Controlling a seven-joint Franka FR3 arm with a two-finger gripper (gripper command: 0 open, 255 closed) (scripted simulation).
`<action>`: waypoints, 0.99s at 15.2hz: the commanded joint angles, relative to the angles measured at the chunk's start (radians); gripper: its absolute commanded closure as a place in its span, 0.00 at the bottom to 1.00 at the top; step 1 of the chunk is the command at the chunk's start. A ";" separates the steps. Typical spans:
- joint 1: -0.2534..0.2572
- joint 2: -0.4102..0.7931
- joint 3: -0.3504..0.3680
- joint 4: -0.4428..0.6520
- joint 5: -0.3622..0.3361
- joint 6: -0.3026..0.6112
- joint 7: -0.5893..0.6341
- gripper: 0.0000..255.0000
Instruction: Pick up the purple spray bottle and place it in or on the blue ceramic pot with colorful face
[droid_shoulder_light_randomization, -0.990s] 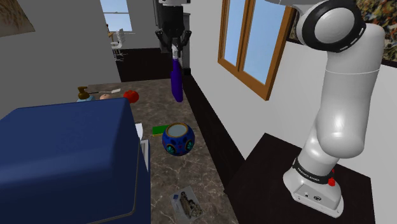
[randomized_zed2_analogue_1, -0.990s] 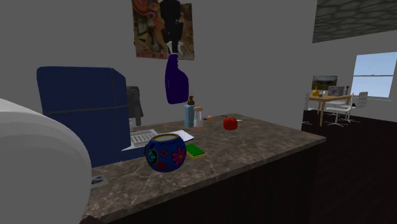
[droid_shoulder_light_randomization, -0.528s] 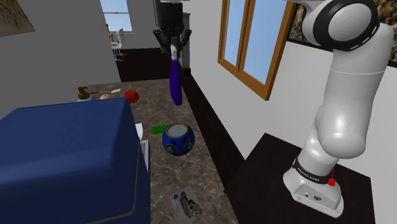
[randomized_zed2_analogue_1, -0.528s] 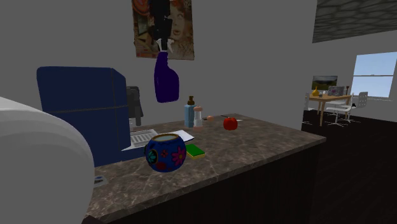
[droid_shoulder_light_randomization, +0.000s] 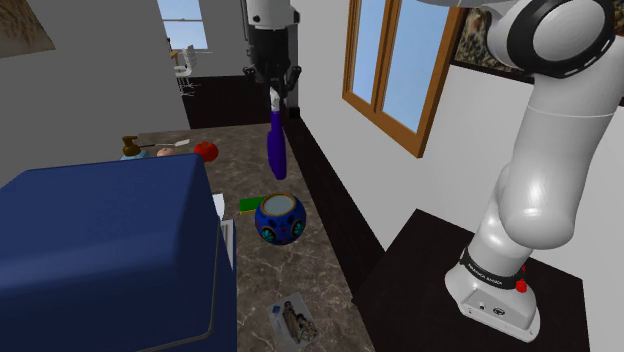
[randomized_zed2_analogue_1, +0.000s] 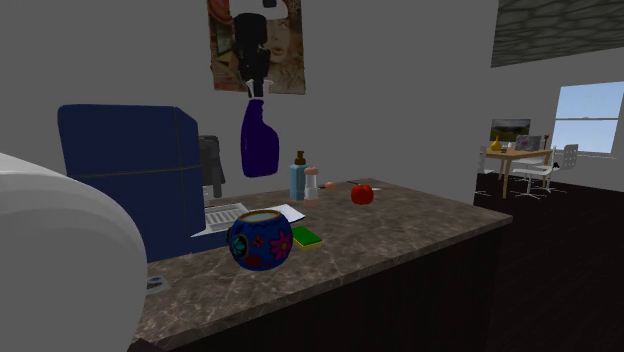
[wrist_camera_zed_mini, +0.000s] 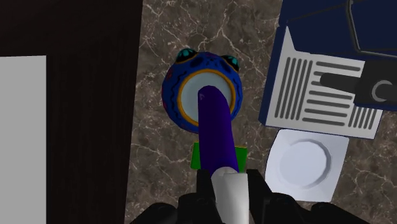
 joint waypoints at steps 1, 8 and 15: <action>-0.002 -0.005 -0.001 -0.034 0.001 0.030 -0.002 1.00; -0.006 -0.027 -0.003 -0.157 0.006 0.132 -0.002 1.00; -0.008 -0.034 -0.004 -0.261 0.007 0.228 0.000 1.00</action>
